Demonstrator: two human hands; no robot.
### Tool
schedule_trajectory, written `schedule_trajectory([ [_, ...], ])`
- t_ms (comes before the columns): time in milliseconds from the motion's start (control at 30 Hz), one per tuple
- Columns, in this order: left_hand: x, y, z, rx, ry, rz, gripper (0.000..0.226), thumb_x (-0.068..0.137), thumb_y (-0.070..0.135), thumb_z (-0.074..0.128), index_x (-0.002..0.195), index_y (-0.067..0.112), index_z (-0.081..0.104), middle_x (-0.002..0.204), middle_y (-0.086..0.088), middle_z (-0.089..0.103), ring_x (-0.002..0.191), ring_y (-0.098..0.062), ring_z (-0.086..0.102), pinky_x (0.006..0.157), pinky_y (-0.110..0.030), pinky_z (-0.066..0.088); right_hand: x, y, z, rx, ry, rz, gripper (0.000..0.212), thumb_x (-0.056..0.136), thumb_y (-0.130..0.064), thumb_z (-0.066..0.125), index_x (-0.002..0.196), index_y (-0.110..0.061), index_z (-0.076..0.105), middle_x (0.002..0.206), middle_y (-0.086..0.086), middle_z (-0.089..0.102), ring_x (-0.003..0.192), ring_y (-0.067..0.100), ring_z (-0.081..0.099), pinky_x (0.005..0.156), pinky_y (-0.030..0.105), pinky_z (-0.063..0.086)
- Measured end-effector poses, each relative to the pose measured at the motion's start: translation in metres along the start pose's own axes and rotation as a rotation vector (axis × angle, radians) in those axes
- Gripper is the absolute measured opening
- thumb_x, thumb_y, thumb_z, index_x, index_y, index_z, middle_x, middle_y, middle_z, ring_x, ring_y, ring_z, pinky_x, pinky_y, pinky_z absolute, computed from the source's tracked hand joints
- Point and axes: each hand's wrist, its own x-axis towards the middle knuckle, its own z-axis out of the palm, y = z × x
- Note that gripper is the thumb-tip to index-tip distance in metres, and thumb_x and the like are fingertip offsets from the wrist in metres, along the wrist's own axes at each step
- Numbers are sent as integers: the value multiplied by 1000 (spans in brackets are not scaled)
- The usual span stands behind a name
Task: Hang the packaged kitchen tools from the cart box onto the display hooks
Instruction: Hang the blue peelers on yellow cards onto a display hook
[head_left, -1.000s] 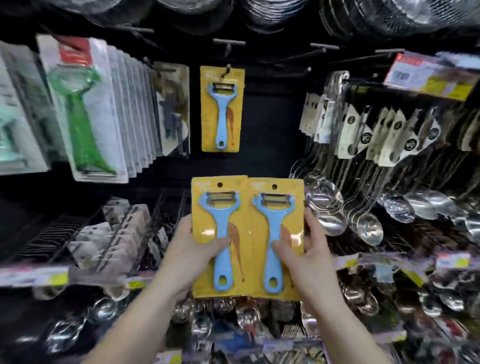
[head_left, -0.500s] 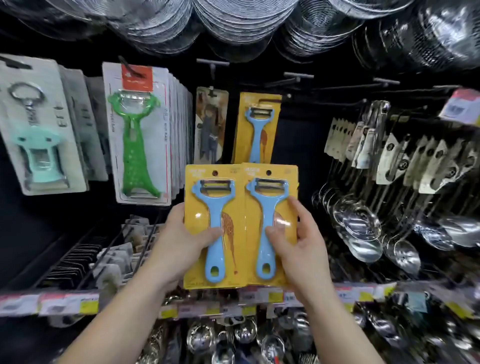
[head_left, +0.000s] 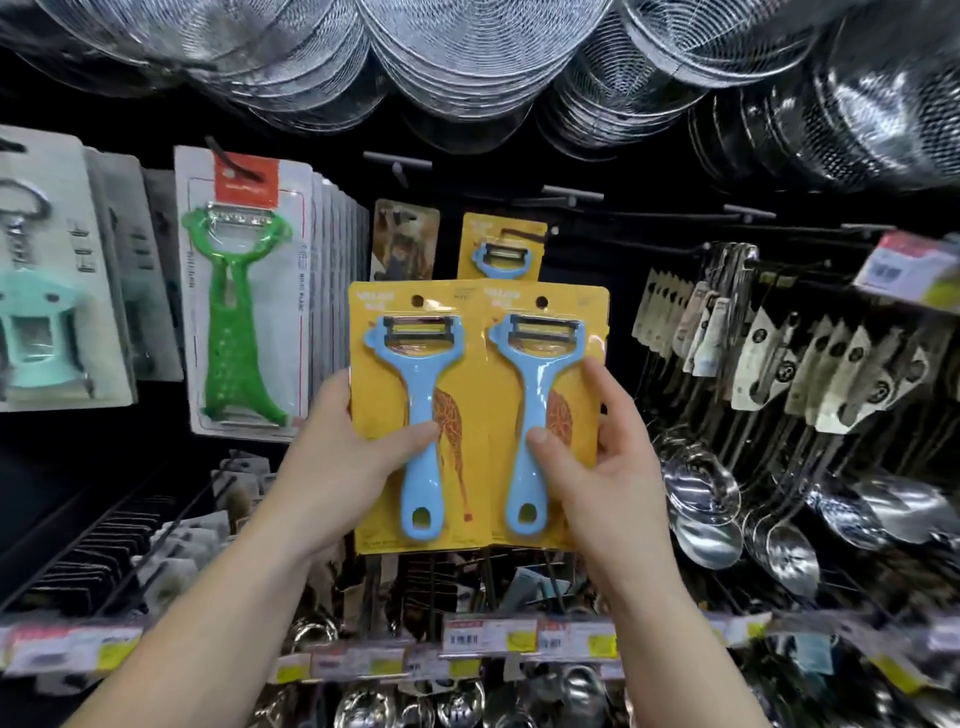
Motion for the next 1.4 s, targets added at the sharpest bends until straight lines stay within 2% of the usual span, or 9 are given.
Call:
schedule_trajectory([
  [167,-5,18,6,-72,72,63,34,88,16,72,118,19,57,105,5,77,91,-12,76,74,-30,58,11,-13,-6,12,-53,-73,66,89,-18,73,124,-67,45,128,-15,62,111,12,67,84,41,60],
  [400,-9,35,17,-123,119,99,34,90,14,69,123,17,59,107,2,78,96,-19,76,84,-42,58,25,-26,-10,44,-94,-125,66,89,-16,72,123,-64,44,126,-16,63,110,7,67,84,36,60],
  [533,-9,41,21,-128,131,116,31,90,14,68,120,15,59,105,2,78,93,-17,76,81,-40,59,32,-33,-11,50,-114,-124,65,89,-15,72,122,-62,41,120,-20,63,102,-1,67,77,25,60],
  [767,-10,39,21,-138,139,113,57,75,27,73,128,13,55,112,-3,76,99,-24,75,88,-47,57,38,-33,-12,60,-125,-94,66,89,-16,72,122,-62,41,123,-18,62,103,3,68,80,32,62],
  [900,-10,34,20,-145,137,114,47,85,19,71,129,11,56,114,-5,76,101,-26,75,92,-49,56,41,-30,-11,46,-120,-97,66,89,-16,72,124,-62,41,123,-22,61,104,2,67,82,32,61],
  [1067,-8,31,21,-146,147,106,60,74,27,73,129,10,55,114,-5,76,101,-25,75,92,-48,57,48,-23,-10,12,-106,-103,66,89,-17,72,124,-62,40,123,-20,60,104,2,67,81,31,61],
  [1200,-6,28,21,-132,145,100,62,73,29,73,129,10,55,113,-5,76,100,-25,75,92,-48,57,59,-11,-5,-71,-81,-114,67,89,-19,72,134,-57,38,122,-22,58,105,-1,64,85,31,60],
  [1300,-4,28,21,-122,156,97,62,71,30,73,127,10,55,112,-4,76,100,-24,75,91,-47,57,74,2,2,-149,-49,-127,70,89,-23,71,143,-50,36,126,-12,55,110,4,60,90,35,58],
  [1400,-3,27,22,-127,178,89,59,69,30,73,123,12,57,110,-3,77,98,-24,75,88,-45,57,93,10,8,-178,-41,-127,70,90,-23,70,147,-44,34,126,-10,50,105,-5,56,89,24,56],
])
